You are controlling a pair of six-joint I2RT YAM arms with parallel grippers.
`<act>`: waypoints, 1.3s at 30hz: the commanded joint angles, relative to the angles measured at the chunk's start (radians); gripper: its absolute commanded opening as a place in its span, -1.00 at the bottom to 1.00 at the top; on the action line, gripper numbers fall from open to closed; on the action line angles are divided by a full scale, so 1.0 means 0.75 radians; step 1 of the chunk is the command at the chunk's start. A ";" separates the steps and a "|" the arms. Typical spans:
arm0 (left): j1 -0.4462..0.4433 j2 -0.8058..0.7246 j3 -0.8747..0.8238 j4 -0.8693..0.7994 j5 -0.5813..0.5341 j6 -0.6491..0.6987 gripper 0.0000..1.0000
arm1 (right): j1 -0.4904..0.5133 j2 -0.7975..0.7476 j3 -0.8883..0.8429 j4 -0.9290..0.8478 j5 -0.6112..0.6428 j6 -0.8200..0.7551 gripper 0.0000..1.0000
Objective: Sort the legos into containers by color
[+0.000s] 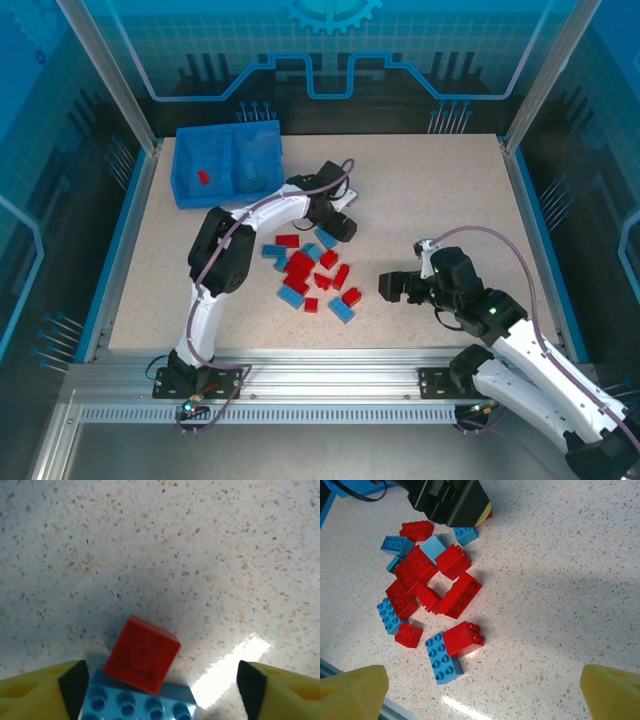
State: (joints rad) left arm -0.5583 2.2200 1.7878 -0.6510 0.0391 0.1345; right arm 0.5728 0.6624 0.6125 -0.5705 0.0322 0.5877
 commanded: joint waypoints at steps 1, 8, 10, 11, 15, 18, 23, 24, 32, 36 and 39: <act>0.012 0.084 0.110 -0.082 0.006 0.114 0.51 | -0.015 -0.023 0.001 -0.033 -0.004 0.044 1.00; 0.024 0.152 0.146 -0.083 -0.012 0.127 0.24 | -0.015 0.036 0.054 -0.033 -0.065 0.055 1.00; 0.030 0.157 0.141 -0.087 -0.013 0.133 0.16 | -0.014 0.047 0.064 -0.031 -0.077 0.062 1.00; 0.033 0.158 0.135 -0.086 -0.013 0.132 0.09 | -0.015 0.051 0.069 -0.033 -0.078 0.064 1.00; 0.037 0.141 0.102 -0.051 0.012 0.103 -0.13 | -0.015 0.076 0.084 -0.023 -0.080 0.063 1.00; 0.038 0.075 0.054 0.025 0.070 0.029 -0.31 | -0.015 0.114 0.102 -0.005 -0.092 0.054 1.00; 0.039 -0.077 0.007 0.097 0.083 -0.124 -0.33 | -0.015 0.186 0.161 0.026 -0.094 0.033 1.00; 0.044 -0.121 -0.002 0.102 0.058 -0.145 -0.33 | -0.015 0.202 0.173 0.038 -0.100 0.027 1.00; 0.232 -0.416 -0.060 0.124 -0.195 -0.345 -0.32 | 0.000 0.390 0.292 0.148 -0.152 -0.047 1.00; 0.437 -0.496 -0.094 0.115 -0.297 -0.438 -0.32 | 0.009 0.457 0.330 0.183 -0.159 -0.056 1.00; 0.576 -0.490 -0.102 0.119 -0.379 -0.475 -0.33 | 0.013 0.482 0.336 0.190 -0.160 -0.054 1.00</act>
State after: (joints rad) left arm -0.1959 1.8412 1.7489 -0.5388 -0.1452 -0.1497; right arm 0.5755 1.0134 0.8326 -0.4519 -0.0673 0.5640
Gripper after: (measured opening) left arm 0.344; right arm 0.997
